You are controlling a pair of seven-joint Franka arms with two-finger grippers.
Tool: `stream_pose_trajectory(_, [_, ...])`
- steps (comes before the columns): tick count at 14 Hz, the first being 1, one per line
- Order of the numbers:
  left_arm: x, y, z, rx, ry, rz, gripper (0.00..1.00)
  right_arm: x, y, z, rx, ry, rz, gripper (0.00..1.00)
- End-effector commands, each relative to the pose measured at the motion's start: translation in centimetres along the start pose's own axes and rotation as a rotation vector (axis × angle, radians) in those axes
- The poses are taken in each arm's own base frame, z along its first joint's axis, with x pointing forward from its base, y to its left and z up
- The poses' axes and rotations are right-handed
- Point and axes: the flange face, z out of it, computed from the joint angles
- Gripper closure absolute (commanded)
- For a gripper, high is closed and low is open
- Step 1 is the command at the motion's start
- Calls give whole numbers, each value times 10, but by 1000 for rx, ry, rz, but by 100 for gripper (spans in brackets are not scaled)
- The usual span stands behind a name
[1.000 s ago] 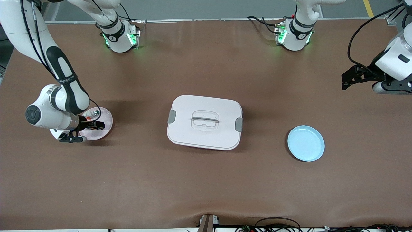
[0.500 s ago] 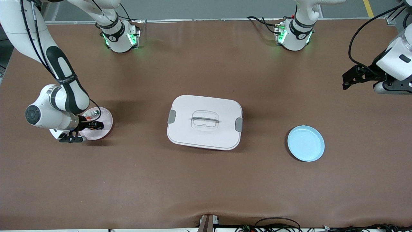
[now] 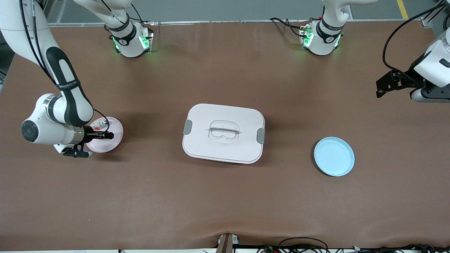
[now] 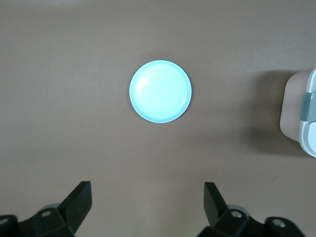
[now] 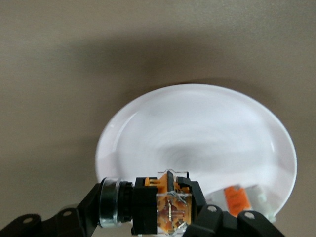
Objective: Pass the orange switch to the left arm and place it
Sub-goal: 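Lift the switch with the right gripper while the left gripper approaches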
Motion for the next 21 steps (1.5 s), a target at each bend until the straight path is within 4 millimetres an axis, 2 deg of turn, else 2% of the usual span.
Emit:
stream_pose_trajectory(1, [1, -5, -7, -12, 14, 12, 0, -8, -37, -29, 2, -35, 105, 100])
stream_pose_trajectory(5, [-1, -6, -7, -12, 14, 9, 0, -27, -117, -59, 20, -68, 226, 100])
stream_pose_trajectory(8, [-1, -4, -10, -15, 17, 12, 0, -38, -177, -88, 99, -102, 312, 100])
stream_pose_trajectory(12, [-1, 30, -12, -188, 9, -85, 0, -54, -246, -118, 153, -108, 425, 100])
stream_pose_trajectory(15, [-3, 54, -13, -275, -8, -70, 0, -67, -293, -141, 222, -116, 516, 100])
stream_pose_trajectory(19, [3, 76, -6, -453, -8, -81, 0, -89, -348, -173, 308, -142, 628, 100])
stream_pose_trajectory(21, [4, 98, -2, -493, 6, -63, 0, -99, -368, -183, 350, -173, 675, 100])
